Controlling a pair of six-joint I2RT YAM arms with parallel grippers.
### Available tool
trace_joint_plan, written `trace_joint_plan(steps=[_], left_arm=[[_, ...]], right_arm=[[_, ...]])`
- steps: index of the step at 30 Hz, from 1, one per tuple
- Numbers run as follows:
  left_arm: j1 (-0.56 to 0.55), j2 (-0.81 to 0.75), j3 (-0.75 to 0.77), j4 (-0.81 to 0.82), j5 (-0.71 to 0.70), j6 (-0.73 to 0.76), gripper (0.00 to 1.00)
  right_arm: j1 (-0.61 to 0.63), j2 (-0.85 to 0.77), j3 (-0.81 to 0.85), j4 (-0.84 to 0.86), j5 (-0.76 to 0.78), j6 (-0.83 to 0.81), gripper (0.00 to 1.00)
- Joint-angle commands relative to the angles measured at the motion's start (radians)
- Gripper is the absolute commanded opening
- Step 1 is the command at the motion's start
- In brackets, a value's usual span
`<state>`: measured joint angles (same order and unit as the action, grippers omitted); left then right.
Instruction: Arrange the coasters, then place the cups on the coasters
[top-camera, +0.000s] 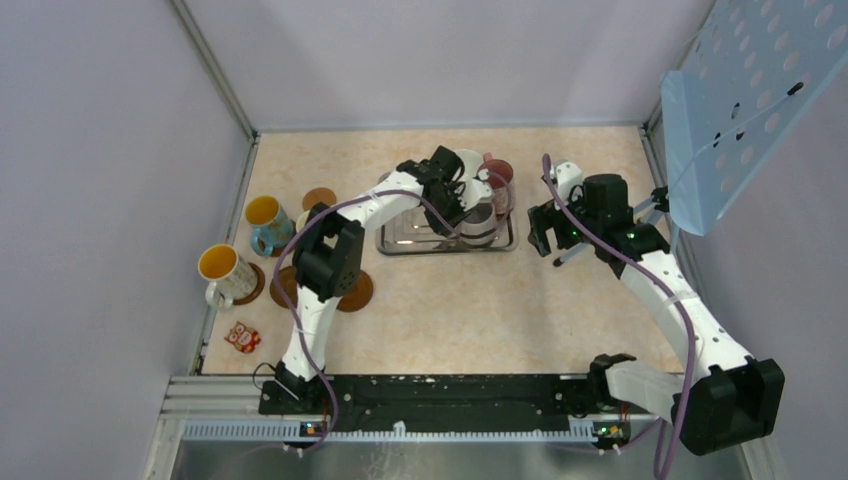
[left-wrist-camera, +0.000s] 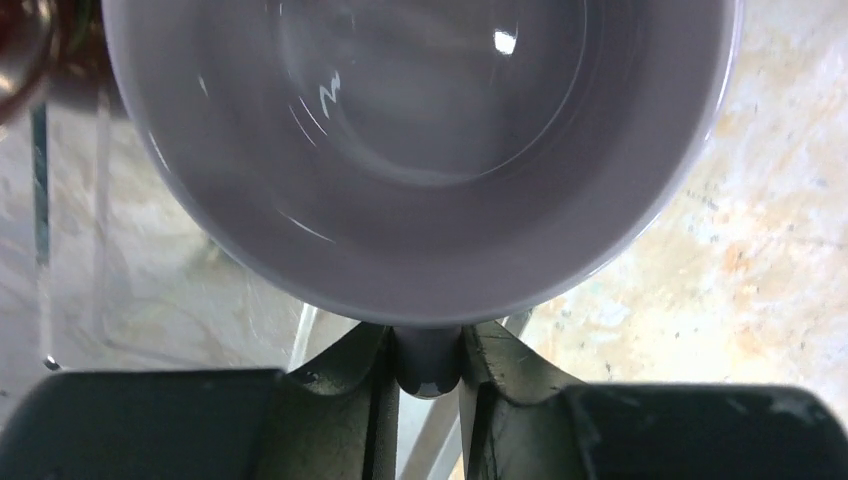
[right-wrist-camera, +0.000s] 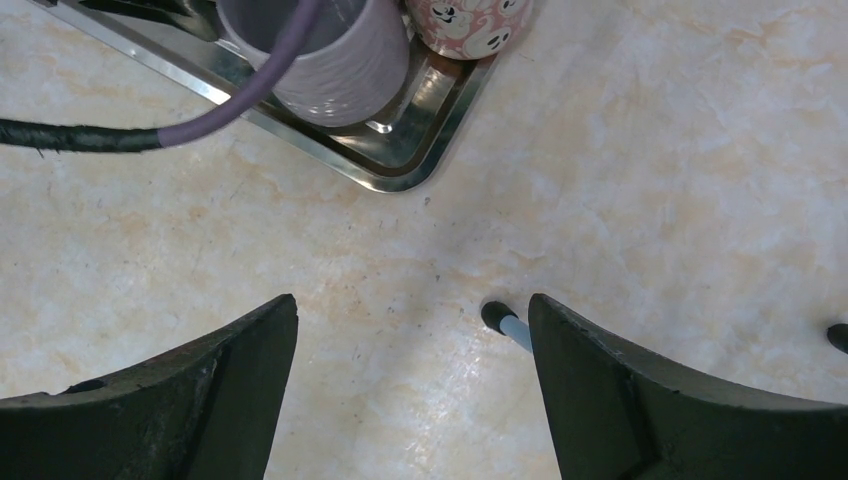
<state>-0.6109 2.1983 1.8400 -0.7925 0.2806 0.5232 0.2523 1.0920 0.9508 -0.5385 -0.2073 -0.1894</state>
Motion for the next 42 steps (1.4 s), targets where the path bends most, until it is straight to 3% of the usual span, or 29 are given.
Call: trace_joint_plan(steps=[1,5,11,12,15,16,25,29,32,36,38,42], left_arm=[[0.047,-0.133,-0.130,-0.003,-0.060,0.007,0.16],[0.083,-0.183,-0.201,0.007,-0.087,0.013,0.12],[0.136,-0.231,-0.278,0.039,-0.137,0.061,0.14],[0.139,-0.233,-0.284,0.046,-0.146,0.074,0.19],[0.139,-0.224,-0.274,0.053,-0.115,0.082,0.48],[0.139,-0.220,-0.265,0.057,-0.096,0.070,0.52],[0.140,-0.156,-0.241,0.122,0.022,0.024,0.57],[0.139,-0.113,-0.220,0.112,0.020,0.009,0.50],[0.140,-0.121,-0.223,0.112,0.023,-0.007,0.39],[0.142,-0.166,-0.250,0.123,0.027,-0.031,0.19],[0.148,-0.189,-0.271,0.128,0.032,-0.045,0.02],[0.165,-0.261,-0.332,0.172,0.052,-0.066,0.00]], right_arm=[[-0.009,-0.030,0.022,0.032,-0.011,0.011,0.84],[-0.010,-0.033,0.016,0.032,-0.018,0.011,0.84],[-0.009,-0.038,0.012,0.030,-0.018,0.005,0.84],[-0.009,-0.038,0.011,0.031,-0.021,0.005,0.84],[-0.010,-0.037,0.007,0.033,-0.023,0.005,0.84],[-0.009,-0.037,0.007,0.034,-0.024,0.004,0.84],[-0.009,-0.036,0.009,0.027,-0.022,-0.004,0.84],[-0.010,-0.034,0.012,0.024,-0.021,-0.007,0.84],[-0.010,-0.033,0.012,0.022,-0.021,-0.008,0.84],[-0.009,-0.033,0.007,0.030,-0.026,-0.006,0.84],[-0.010,-0.033,0.005,0.034,-0.029,-0.004,0.84],[-0.010,-0.032,0.004,0.035,-0.032,-0.004,0.84]])
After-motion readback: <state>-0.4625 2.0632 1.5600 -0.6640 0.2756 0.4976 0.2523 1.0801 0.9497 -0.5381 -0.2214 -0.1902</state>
